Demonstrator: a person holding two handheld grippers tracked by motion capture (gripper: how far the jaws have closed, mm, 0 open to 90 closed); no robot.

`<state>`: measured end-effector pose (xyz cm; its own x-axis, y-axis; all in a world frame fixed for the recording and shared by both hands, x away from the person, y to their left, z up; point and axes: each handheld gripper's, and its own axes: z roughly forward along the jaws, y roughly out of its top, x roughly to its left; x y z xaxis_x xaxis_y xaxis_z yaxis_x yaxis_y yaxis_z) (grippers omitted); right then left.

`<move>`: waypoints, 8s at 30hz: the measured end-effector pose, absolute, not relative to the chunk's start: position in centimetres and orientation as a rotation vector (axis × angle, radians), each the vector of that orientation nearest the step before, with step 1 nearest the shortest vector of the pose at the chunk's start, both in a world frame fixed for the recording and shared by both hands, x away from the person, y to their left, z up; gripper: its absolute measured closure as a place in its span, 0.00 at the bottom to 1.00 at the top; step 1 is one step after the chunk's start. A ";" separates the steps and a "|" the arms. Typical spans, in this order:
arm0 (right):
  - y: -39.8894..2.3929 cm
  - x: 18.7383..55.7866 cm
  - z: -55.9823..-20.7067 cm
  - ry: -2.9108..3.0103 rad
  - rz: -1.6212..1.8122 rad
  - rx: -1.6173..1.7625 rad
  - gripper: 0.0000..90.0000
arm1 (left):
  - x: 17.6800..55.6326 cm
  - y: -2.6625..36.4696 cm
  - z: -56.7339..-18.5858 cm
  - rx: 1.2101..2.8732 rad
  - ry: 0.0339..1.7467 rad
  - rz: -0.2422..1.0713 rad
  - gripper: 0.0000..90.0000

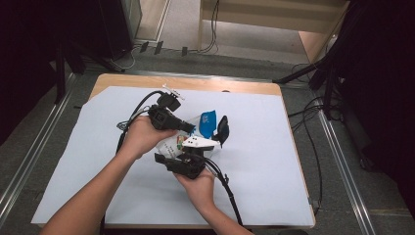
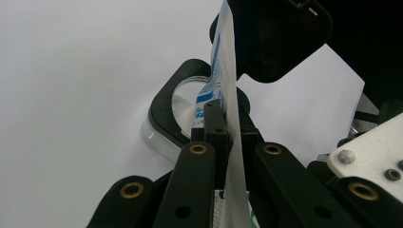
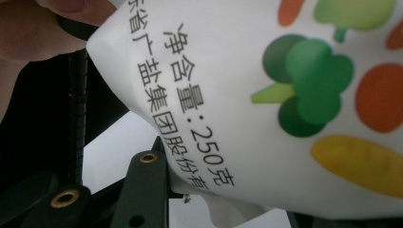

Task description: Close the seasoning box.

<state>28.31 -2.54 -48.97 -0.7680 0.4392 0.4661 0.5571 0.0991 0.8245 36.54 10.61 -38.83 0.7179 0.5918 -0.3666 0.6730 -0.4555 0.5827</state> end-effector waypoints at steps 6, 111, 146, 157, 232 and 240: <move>-2.6 28.4 -49.0 -2.252 -1.765 -1.027 0.71 | 36.6 10.6 -38.8 2.192 0.954 -0.140 1.00; -2.6 28.6 -48.5 -2.291 -1.743 -1.006 0.72 | 36.7 10.9 -38.7 2.153 0.975 -0.134 0.99; -2.6 28.7 -48.6 -2.298 -1.727 -1.002 0.73 | 36.6 10.6 -38.9 2.157 0.981 -0.116 0.99; -2.7 28.7 -48.7 -2.303 -1.719 -1.005 0.73 | 36.6 10.6 -39.1 2.151 0.981 -0.117 0.99; -2.7 28.7 -48.7 -2.262 -1.734 -1.015 0.76 | 36.3 10.5 -38.4 2.117 0.997 -0.108 1.00; -2.5 28.4 -48.5 -2.293 -1.756 -0.996 0.71 | 36.5 10.4 -38.4 2.120 1.017 -0.115 1.00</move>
<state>28.43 -2.51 -48.52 -0.7841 0.4387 0.4391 0.5383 0.1285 0.8329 36.53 10.40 -38.39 0.6777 0.6290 -0.3809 0.6980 -0.3873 0.6023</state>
